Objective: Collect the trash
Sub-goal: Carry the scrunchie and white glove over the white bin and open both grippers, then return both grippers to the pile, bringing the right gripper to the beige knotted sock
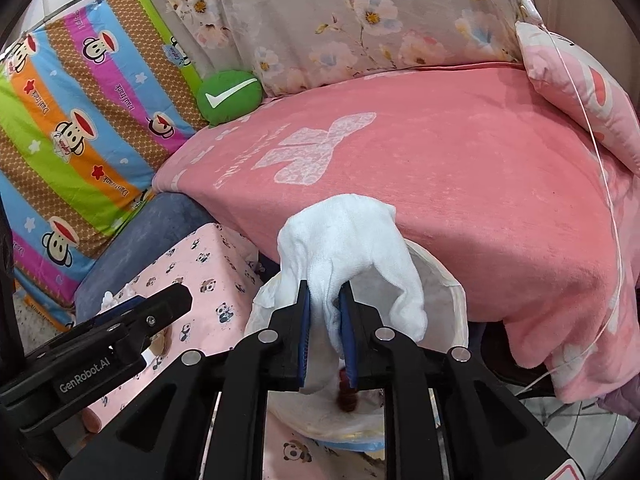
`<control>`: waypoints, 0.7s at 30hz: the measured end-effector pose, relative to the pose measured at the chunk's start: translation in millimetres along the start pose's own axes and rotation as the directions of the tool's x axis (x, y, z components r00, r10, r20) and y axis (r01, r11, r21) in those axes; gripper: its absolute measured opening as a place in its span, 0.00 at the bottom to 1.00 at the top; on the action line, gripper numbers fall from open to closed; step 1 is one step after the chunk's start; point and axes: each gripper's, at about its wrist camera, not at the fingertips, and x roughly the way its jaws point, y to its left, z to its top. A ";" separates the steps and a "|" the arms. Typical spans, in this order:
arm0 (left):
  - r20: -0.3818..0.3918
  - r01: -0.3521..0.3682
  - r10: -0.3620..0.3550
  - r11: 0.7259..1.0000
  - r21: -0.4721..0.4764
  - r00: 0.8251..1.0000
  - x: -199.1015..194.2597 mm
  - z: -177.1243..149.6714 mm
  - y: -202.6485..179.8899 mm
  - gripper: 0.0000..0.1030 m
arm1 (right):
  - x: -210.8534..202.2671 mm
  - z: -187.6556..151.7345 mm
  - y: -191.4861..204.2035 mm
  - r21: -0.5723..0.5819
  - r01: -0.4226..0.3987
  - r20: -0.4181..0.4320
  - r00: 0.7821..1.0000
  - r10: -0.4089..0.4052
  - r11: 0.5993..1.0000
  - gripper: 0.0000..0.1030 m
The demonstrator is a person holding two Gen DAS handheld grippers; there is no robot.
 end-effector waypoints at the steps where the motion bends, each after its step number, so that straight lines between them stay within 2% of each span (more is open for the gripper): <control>1: -0.001 -0.004 0.004 1.000 -0.002 1.000 0.3 -0.2 1.3 0.61 | 0.6 0.0 -0.4 0.001 -0.002 0.000 1.000 0.002 1.000 0.21; 13: -0.021 -0.044 0.043 0.996 -0.082 0.999 -5.8 -13.4 40.6 0.61 | 2.3 -5.4 21.6 -0.039 -0.021 -0.008 1.000 0.021 0.999 0.29; 21: -0.032 -0.078 0.074 0.985 -0.154 0.997 -16.1 -23.1 80.5 0.61 | 8.4 -15.9 64.1 -0.112 -0.057 -0.034 0.998 0.054 0.992 0.36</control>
